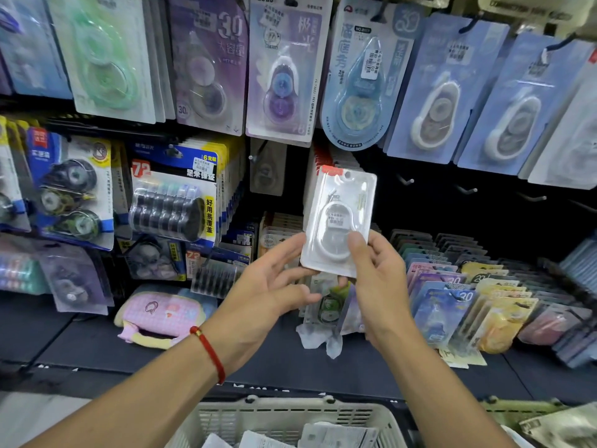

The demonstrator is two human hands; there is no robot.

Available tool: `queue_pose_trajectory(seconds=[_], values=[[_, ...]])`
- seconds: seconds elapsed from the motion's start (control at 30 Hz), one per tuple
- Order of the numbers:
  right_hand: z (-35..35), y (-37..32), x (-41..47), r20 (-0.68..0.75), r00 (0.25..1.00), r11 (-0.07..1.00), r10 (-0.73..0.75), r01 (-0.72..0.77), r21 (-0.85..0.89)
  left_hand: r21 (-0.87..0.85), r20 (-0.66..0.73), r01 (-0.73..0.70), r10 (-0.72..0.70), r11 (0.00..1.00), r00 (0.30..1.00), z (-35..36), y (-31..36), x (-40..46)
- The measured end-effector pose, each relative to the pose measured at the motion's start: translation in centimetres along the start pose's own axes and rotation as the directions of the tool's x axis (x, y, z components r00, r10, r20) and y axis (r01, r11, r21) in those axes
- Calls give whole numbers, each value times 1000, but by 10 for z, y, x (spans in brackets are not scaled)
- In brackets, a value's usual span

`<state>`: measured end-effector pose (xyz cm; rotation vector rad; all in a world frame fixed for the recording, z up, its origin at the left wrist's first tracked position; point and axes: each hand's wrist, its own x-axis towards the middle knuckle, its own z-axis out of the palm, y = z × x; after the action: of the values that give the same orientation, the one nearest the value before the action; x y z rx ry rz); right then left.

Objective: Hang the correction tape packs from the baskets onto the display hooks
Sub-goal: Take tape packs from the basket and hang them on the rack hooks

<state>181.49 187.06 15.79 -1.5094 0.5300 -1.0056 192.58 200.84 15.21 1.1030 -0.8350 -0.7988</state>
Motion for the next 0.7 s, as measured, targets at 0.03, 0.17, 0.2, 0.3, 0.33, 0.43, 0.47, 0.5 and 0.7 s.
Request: queue_pose_trajectory(seconds=[0.03, 0.17, 0.2, 0.3, 0.33, 0.43, 0.47, 0.5, 0.7], values=[[-2, 0, 1, 1, 1000, 1000, -6, 6, 2, 0, 3, 3, -3, 1000, 1000, 2, 1, 0], [-6, -3, 6, 3, 998, 998, -60, 60, 36, -9, 11, -7, 7, 1000, 1000, 3, 1, -1], [-6, -3, 7, -4, 998, 996, -70, 70, 57, -5, 18, -8, 8, 1000, 1000, 2, 0, 0], [-8, -1, 9, -11, 999, 999, -52, 52, -12, 62, 4, 4, -4, 998, 1000, -1, -7, 7], [-8, 1, 9, -8, 999, 995, -33, 32, -97, 115, -9, 5, -4, 993, 1000, -4, -10, 9], [-12, 17, 11, -19, 1000, 812, -10, -3, -583, 374, -40, 11, 4, 927, 999, -13, -19, 12], [-14, 23, 11, 3, 999, 688, -46, 33, -725, 455, -53, 22, 3, 890, 999, -18, -21, 13], [-13, 25, 11, 56, 991, 591, -120, 116, -798, 516, -72, 35, 3, 856, 997, -22, -24, 13], [3, 31, 33, 447, 869, 255, -211, 491, -833, 678, -120, 50, 43, 734, 992, -34, -29, 13]])
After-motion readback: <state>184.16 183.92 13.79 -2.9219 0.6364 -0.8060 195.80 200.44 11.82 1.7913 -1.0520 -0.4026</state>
